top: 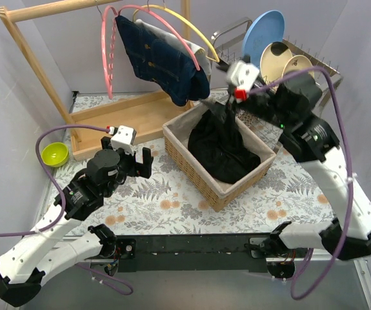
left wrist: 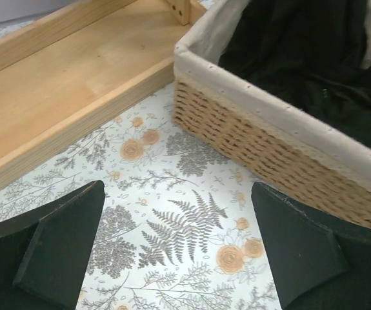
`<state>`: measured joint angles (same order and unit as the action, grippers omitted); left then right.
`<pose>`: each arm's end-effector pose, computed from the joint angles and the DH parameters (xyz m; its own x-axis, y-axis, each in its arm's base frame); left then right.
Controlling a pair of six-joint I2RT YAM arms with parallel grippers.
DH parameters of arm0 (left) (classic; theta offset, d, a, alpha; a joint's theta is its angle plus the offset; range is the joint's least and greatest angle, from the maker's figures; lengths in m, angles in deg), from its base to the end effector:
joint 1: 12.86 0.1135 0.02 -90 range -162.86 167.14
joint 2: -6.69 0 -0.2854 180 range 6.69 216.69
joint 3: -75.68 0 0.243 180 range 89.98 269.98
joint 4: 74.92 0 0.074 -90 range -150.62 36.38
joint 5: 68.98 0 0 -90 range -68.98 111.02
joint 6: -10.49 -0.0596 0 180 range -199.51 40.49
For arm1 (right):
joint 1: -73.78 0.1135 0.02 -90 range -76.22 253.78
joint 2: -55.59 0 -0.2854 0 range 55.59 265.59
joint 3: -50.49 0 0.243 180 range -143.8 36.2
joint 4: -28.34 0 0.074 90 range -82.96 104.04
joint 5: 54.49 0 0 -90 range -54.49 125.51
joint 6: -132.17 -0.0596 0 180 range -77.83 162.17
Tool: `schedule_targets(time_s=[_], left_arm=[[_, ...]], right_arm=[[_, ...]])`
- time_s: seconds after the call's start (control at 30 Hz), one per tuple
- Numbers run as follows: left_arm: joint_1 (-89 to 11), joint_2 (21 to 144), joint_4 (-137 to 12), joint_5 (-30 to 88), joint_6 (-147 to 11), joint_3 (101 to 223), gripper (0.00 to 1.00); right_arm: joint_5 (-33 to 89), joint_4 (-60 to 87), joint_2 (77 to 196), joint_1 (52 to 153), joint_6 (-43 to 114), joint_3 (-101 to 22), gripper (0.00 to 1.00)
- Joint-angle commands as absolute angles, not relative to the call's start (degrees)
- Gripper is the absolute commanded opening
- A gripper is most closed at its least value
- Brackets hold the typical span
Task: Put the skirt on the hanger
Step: Grab the skirt from the pile
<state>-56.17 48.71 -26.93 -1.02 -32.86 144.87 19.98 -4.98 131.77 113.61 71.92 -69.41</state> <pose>0.1208 -0.0832 0.3696 -0.4543 -0.4981 -0.7386 0.0732 0.8054 -0.5881 0.1869 0.1767 0.5823 0.5269 -0.1831 -0.8300 -0.6426 0.5533 -0.5300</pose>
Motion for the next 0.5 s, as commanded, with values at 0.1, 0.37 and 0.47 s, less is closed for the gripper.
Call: schedule_targets(time_s=[0.1, 0.37, 0.47], left_arm=[[-56.19, 42.38, -33.19, -7.98, -35.13, 137.36, 0.98], [-56.19, 37.46, -38.2, -9.21, -37.06, 128.92, 0.98], [-56.19, 35.7, -40.22, -9.83, -36.71, 126.46, 0.98]], right_arm=[[20.72, -9.17, 122.04, 107.71, 72.6, -40.82, 0.93], [32.94, -0.37, 129.67, 100.5, 54.14, -30.25, 0.88], [38.49, -0.81, 133.46, 100.49, 50.61, -29.73, 0.88]])
